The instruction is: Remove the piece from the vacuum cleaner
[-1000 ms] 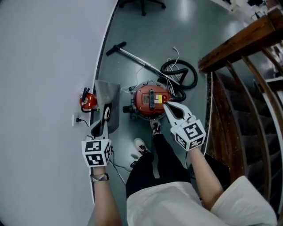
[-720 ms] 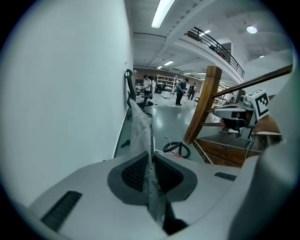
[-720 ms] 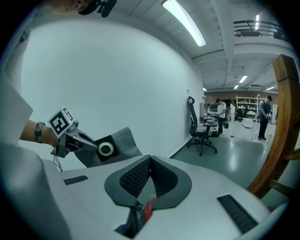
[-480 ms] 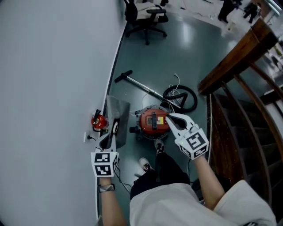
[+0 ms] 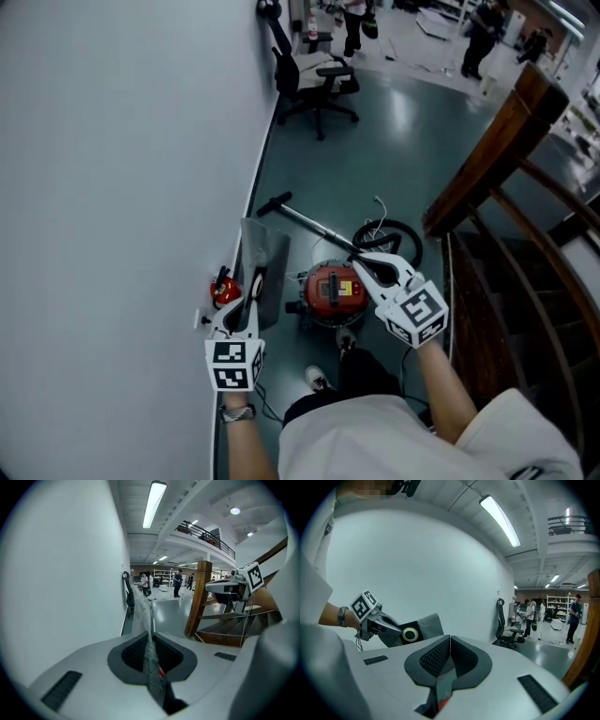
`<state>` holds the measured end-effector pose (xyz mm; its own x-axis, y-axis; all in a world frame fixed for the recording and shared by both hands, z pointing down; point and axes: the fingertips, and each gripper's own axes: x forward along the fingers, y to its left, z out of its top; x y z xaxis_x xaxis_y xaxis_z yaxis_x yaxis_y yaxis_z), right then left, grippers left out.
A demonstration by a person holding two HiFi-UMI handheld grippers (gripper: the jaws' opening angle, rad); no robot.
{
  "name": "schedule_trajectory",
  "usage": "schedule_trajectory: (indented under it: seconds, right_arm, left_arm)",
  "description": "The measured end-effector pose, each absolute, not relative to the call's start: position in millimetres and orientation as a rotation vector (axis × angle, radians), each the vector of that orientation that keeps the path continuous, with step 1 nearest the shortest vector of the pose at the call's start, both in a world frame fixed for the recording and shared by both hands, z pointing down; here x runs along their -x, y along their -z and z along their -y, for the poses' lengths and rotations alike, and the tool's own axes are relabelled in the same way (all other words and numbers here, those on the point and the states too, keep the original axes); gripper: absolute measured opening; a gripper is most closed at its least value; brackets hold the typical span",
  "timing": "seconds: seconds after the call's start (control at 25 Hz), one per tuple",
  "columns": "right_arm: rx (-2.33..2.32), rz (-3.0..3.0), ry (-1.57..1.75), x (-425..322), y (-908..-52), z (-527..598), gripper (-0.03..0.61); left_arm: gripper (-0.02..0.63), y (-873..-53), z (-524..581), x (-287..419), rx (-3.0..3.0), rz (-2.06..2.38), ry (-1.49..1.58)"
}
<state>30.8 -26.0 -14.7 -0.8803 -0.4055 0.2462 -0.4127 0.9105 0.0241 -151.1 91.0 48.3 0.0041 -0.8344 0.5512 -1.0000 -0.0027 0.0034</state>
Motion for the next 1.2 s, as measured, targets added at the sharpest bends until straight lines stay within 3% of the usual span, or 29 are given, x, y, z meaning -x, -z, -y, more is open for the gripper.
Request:
schedule_trajectory:
  seconds: [0.88, 1.2]
  right_arm:
    - [-0.665, 2.928, 0.179, -79.1, 155.5, 2.4, 0.029]
    - [-0.655, 2.923, 0.254, -79.9, 171.5, -10.1, 0.028]
  left_arm:
    - [0.029, 106.8, -79.5, 98.0, -2.197, 2.012, -0.419]
    - [0.029, 137.4, -87.5, 83.5, -2.283, 2.037, -0.372]
